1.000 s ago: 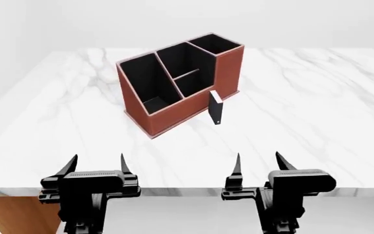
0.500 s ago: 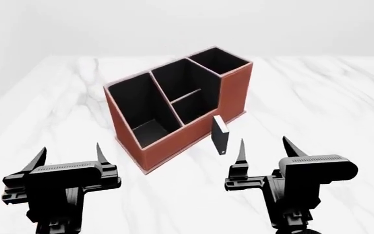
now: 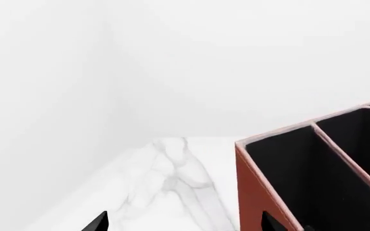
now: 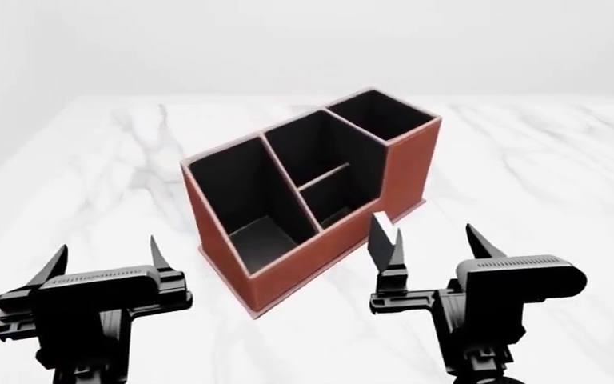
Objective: Pick up the book and place it in the left compartment of the caddy.
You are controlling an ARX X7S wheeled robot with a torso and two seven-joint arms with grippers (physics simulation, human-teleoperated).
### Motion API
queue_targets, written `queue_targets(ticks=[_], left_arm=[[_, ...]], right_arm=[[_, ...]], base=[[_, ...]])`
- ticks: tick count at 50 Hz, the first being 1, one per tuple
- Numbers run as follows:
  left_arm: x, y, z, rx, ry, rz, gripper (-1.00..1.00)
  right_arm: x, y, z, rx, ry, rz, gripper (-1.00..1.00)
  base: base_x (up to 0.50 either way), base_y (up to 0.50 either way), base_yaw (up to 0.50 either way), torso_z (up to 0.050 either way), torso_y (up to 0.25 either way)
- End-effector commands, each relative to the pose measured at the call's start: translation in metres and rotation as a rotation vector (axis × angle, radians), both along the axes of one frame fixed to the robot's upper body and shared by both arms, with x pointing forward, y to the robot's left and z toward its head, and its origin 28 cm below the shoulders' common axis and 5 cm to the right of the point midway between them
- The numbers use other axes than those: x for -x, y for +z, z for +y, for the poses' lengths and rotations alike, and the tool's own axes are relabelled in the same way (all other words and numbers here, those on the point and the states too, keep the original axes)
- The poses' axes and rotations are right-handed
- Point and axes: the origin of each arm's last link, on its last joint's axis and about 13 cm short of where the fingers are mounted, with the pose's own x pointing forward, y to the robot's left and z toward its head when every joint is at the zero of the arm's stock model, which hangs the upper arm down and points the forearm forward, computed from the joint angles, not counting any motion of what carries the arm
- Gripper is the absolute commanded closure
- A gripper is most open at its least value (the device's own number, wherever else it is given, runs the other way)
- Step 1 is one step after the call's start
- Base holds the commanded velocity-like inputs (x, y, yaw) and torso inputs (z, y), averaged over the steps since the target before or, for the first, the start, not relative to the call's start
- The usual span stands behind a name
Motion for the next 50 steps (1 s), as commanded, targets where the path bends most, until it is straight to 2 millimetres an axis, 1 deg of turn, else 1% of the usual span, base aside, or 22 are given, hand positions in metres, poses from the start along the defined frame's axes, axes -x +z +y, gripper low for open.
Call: queue_targets(ticks=[1, 10, 11, 14, 16, 20, 23, 38, 44, 46, 47, 49, 50], left_arm=[[0.000, 0.000, 0.002, -0.005, 0.012, -0.001, -1.00], [0.000, 0.000, 0.002, -0.005, 0.016, 0.000, -1.00], [0.000, 0.000, 0.002, -0.005, 0.016, -0.001, -1.00], [0.001, 0.000, 0.003, -0.004, 0.017, -0.002, -1.00], [0.001, 0.000, 0.003, -0.005, 0.018, -0.002, -1.00], [0.001, 0.000, 0.003, -0.003, 0.021, -0.001, -1.00], [0.001, -0.001, 0.003, -0.003, 0.021, 0.000, -1.00], [0.001, -0.002, 0.003, -0.003, 0.022, 0.003, -1.00], [0.002, -0.002, 0.003, 0.000, 0.022, 0.003, -1.00], [0.002, -0.002, 0.003, -0.001, 0.021, 0.002, -1.00], [0.002, -0.001, 0.003, -0.002, 0.022, 0.000, -1.00], [0.002, 0.000, 0.004, -0.001, 0.023, -0.001, -1.00], [0.003, 0.001, 0.004, -0.004, 0.023, -0.001, -1.00]], right_arm=[[0.000, 0.000, 0.000, -0.018, 0.004, 0.003, -1.00], [-0.001, -0.001, 0.001, -0.008, -0.011, 0.009, -1.00], [-0.001, -0.002, 0.002, 0.075, -0.043, -0.020, -1.00], [0.000, -0.001, 0.002, 0.032, -0.032, -0.015, -1.00], [-0.002, -0.001, 0.001, -0.024, -0.021, 0.016, -1.00], [-0.001, -0.002, 0.001, -0.007, -0.023, 0.006, -1.00], [0.001, -0.002, 0.001, -0.025, 0.017, 0.020, -1.00], [0.000, -0.004, 0.001, -0.016, 0.004, 0.022, -1.00], [0.000, -0.004, 0.001, -0.027, 0.007, 0.049, -1.00], [0.000, -0.001, 0.000, -0.029, 0.015, 0.061, -1.00], [-0.001, 0.012, -0.002, -0.016, 0.025, 0.094, -1.00], [0.000, 0.021, -0.003, 0.016, 0.072, 0.139, -1.00], [-0.001, 0.030, -0.006, 0.028, 0.046, 0.183, -1.00]], base=[[0.00, 0.00, 0.00, 0.000, 0.000], [0.00, 0.00, 0.00, 0.000, 0.000], [0.00, 0.30, 0.00, 0.000, 0.000], [0.00, 0.50, 0.00, 0.000, 0.000], [0.00, 0.00, 0.00, 0.000, 0.000], [0.00, 0.00, 0.00, 0.000, 0.000], [0.01, 0.00, 0.00, 0.000, 0.000], [0.50, 0.00, 0.00, 0.000, 0.001], [0.00, 0.00, 0.00, 0.000, 0.002], [0.00, 0.00, 0.00, 0.000, 0.000], [0.00, 0.00, 0.00, 0.000, 0.000], [0.00, 0.00, 0.00, 0.000, 0.000], [0.00, 0.00, 0.00, 0.000, 0.000]])
